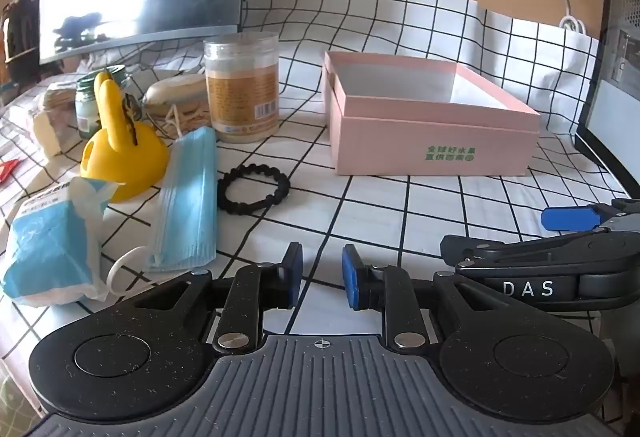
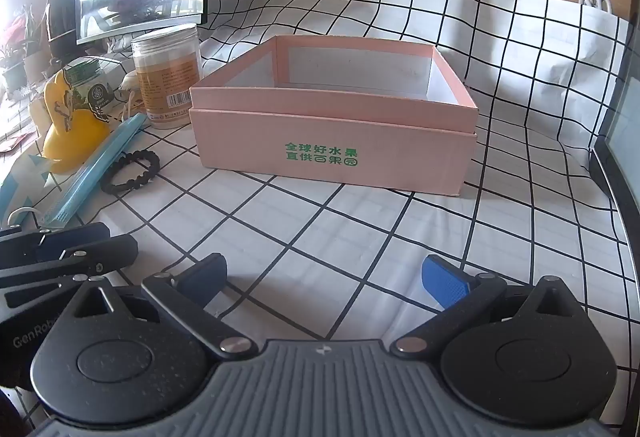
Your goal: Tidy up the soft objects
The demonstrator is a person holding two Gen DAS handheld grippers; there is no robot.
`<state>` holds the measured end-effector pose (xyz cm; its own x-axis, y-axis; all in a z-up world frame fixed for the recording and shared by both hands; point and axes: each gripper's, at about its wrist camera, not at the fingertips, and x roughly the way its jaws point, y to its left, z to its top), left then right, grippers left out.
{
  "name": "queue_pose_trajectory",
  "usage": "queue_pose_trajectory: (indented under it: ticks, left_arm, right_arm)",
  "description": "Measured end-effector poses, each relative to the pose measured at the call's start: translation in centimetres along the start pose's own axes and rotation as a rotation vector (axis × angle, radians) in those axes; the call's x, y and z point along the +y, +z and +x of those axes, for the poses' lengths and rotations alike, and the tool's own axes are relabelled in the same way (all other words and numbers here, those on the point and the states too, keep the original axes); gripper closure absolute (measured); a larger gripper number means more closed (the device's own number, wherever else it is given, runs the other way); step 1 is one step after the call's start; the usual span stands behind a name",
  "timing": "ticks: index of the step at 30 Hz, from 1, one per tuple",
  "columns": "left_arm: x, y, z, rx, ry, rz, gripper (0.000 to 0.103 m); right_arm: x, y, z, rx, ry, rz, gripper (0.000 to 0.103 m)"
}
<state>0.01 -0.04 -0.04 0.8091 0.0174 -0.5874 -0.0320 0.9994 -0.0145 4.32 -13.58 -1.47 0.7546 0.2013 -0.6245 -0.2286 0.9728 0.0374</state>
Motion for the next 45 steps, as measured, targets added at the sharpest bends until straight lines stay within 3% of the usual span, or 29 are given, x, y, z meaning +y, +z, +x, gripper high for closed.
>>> queue_pose_trajectory:
  ticks: [45]
  left_arm:
    - [0.15,-0.09,-0.11,-0.005,-0.009,-0.015,0.079]
  right_arm:
    - [-0.01,0.00,0.01,-0.001,0.000,-0.001,0.000]
